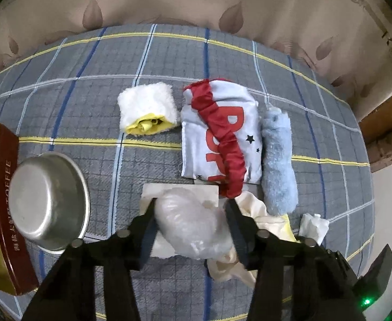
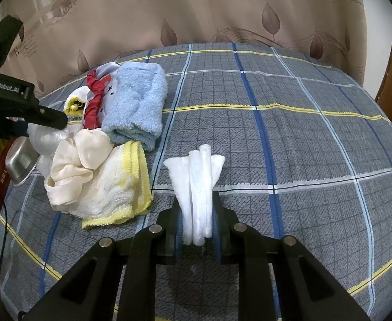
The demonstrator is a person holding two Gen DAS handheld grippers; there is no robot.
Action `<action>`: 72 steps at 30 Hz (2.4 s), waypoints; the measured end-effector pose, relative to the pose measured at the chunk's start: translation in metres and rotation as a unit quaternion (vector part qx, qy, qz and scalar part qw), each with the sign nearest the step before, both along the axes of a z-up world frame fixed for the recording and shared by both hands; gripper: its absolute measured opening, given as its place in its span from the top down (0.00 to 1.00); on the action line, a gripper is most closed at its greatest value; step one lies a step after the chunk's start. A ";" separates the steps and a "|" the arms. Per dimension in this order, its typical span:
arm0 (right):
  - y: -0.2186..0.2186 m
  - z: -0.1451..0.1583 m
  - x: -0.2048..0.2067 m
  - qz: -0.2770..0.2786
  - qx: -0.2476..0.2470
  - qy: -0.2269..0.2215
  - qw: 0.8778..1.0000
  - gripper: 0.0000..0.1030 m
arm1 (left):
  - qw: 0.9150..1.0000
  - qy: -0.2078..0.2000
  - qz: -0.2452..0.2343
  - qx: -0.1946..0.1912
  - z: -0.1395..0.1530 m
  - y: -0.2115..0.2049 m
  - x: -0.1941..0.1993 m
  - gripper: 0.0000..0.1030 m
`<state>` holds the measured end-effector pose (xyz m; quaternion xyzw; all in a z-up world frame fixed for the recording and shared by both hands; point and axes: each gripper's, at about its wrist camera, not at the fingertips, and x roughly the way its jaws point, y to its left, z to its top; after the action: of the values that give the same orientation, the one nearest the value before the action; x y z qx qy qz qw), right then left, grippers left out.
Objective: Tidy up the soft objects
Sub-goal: 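Grasp the white plastic-wrapped bundle with the left tool while the right tool holds the cloth, then carry the plastic-wrapped bundle into the gold tray with the left tool, then open the left tool to release the bundle in the tray and withdraw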
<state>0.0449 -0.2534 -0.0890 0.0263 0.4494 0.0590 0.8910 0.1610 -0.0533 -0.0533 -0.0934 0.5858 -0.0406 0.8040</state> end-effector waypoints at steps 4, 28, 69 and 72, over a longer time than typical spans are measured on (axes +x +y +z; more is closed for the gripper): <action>0.002 0.001 0.000 0.001 -0.004 -0.002 1.000 0.80 | 1.000 -0.003 0.005 -0.010 0.007 0.006 -0.005 0.57; 0.005 0.000 -0.001 0.002 -0.015 -0.007 1.000 0.80 | 0.999 -0.045 0.024 0.006 0.080 0.098 -0.060 0.57; 0.006 -0.001 -0.002 0.002 -0.028 -0.010 1.000 0.80 | 0.973 0.008 0.166 0.158 0.013 0.345 -0.041 0.42; 0.006 -0.001 -0.002 0.002 -0.030 -0.010 0.999 0.80 | 0.973 0.000 0.163 0.163 0.016 0.344 -0.042 0.41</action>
<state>0.0431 -0.2476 -0.0899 -0.0024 0.4420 0.0473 0.8958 0.1195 0.2903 -0.0371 -0.0550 0.5617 0.1875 0.8039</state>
